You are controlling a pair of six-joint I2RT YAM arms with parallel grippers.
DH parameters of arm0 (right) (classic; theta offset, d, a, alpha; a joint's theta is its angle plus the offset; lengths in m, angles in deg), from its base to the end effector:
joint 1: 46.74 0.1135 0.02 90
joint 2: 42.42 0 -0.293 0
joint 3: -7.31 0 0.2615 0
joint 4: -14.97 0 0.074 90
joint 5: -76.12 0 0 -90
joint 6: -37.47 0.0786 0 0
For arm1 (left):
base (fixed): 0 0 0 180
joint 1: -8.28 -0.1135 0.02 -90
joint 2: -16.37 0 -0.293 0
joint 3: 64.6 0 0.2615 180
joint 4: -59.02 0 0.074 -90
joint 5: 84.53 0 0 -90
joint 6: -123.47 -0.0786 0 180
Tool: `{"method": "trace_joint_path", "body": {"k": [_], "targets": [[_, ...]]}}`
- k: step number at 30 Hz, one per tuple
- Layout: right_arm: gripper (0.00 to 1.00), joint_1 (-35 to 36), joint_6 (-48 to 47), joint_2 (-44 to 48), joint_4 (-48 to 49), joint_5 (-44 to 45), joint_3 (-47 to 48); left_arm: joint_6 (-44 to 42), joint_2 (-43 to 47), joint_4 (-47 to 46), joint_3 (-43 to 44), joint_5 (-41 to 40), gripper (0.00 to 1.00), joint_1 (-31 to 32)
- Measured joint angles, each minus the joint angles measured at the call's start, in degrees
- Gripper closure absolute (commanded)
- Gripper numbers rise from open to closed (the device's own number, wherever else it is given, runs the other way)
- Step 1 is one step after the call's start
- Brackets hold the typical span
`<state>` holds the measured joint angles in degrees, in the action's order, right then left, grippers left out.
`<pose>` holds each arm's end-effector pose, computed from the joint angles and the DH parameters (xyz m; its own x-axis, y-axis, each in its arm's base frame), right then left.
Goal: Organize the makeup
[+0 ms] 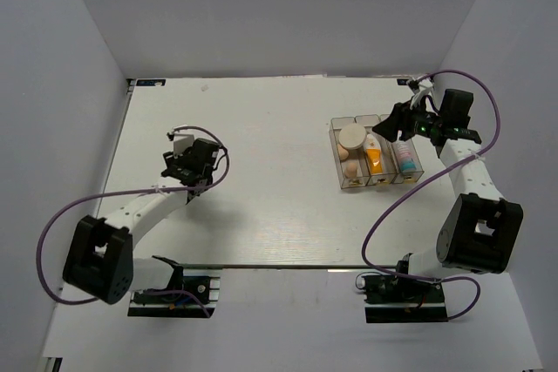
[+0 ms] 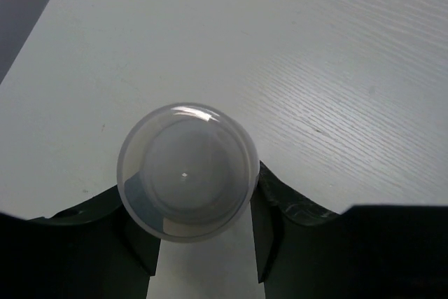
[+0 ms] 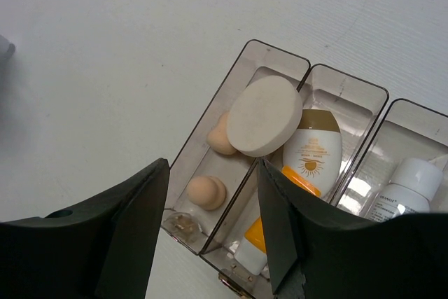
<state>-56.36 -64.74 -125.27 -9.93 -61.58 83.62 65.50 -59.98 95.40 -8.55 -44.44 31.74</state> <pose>0.3564 -0.0014 0.3082 -0.3948 -0.0774 -0.9155 -0.6069 0.7700 0.1966 0.2666 -0.0502 0.2034 -0.5814 -0.1200 -0.8047 -0.5160 0.8191 0.2506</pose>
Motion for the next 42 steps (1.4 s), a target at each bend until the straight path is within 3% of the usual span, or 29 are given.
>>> {"method": "trace_joint_path", "body": {"k": [3, 6, 9, 10, 11, 18, 25, 32, 37, 42], "targets": [[0.41, 0.0, 0.0, 0.0, -0.3, 0.1, 0.0, -2.6, 5.6, -0.7, 0.4, 5.6, 1.0, 0.4], [0.44, 0.0, -0.1, 0.1, -0.3, 0.9, -0.1, -5.9, 10.8, -2.9, 2.9, 16.5, 1.0, 0.5], [0.69, 0.0, 0.0, 0.9, -0.3, 3.0, -0.5, -7.7, 9.9, -5.3, 10.5, 30.5, 1.0, 0.6], [0.94, 0.0, 0.3, 1.3, -0.4, 4.1, -0.6, -7.7, 8.5, -6.7, 13.3, 35.4, 1.0, 0.7], [1.0, 0.0, 0.4, 1.6, -0.3, 5.2, -0.7, -7.5, 6.6, -8.8, 15.8, 40.5, 1.0, 0.9], [1.0, -0.9, 5.0, 4.9, 0.0, 16.3, -2.3, -0.8, -11.1, -24.5, 25.1, 69.0, 1.0, 3.8], [1.0, -2.6, 9.0, 6.2, 0.3, 22.1, -2.6, 10.5, -39.4, -37.9, 45.9, 85.2, 1.0, 7.9], [1.0, -4.4, 10.6, 6.3, 0.2, 23.8, -2.6, 21.9, -58.2, -49.3, 65.5, 92.0, 1.0, 13.7], [1.0, -6.0, 10.9, 6.3, 0.2, 24.0, -2.4, 29.9, -67.2, -57.1, 72.7, 92.3, 1.0, 17.0], [1.0, -7.1, 12.0, 6.4, -0.1, 24.0, -2.2, 35.8, -73.5, -62.3, 74.2, 89.5, 1.0, 19.1]]}}
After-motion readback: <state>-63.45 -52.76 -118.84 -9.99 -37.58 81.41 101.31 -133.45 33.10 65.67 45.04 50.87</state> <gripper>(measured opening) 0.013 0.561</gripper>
